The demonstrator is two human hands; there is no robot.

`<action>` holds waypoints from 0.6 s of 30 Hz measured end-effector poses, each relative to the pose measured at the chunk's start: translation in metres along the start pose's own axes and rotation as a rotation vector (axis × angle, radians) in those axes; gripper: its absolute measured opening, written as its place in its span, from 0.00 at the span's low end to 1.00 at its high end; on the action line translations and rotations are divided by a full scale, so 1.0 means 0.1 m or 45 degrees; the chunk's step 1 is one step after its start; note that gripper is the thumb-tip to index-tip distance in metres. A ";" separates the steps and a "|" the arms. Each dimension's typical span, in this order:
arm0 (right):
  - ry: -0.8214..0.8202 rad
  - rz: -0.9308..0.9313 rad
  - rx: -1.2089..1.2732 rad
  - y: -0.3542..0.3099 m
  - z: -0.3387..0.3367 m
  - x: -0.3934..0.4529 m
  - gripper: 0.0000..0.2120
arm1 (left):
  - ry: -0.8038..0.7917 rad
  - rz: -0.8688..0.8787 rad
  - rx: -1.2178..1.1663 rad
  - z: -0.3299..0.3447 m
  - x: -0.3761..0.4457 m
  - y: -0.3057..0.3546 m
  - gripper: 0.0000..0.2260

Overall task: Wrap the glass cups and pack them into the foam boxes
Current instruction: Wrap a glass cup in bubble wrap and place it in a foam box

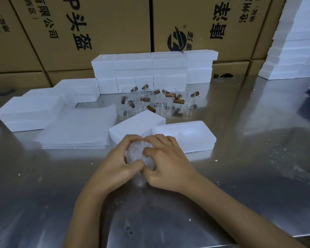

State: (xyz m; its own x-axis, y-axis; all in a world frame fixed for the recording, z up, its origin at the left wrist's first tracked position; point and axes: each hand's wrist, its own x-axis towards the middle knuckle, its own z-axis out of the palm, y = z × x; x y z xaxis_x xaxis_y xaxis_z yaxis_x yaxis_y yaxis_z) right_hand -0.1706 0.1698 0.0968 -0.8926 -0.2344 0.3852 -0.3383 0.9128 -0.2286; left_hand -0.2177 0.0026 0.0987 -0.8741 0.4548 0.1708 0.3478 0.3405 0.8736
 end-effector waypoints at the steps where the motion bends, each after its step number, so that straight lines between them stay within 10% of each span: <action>1: -0.010 -0.008 0.024 0.03 -0.01 0.01 0.18 | -0.050 0.001 0.006 0.01 -0.01 -0.01 0.27; 8: 0.189 0.206 0.396 0.17 -0.08 -0.19 0.26 | 0.008 -0.050 0.006 0.00 -0.01 -0.06 0.31; 18: 0.487 0.274 0.628 0.69 -0.64 -0.06 0.12 | 0.096 0.135 -0.067 0.06 0.44 0.54 0.30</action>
State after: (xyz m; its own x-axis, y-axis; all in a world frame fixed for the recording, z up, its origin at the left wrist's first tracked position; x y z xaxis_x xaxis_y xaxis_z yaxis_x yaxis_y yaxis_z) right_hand -0.1697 0.2557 0.1364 -0.8175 0.1548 0.5548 -0.3421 0.6443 -0.6840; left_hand -0.2347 0.0461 0.1504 -0.8569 0.4221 0.2957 0.4233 0.2491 0.8711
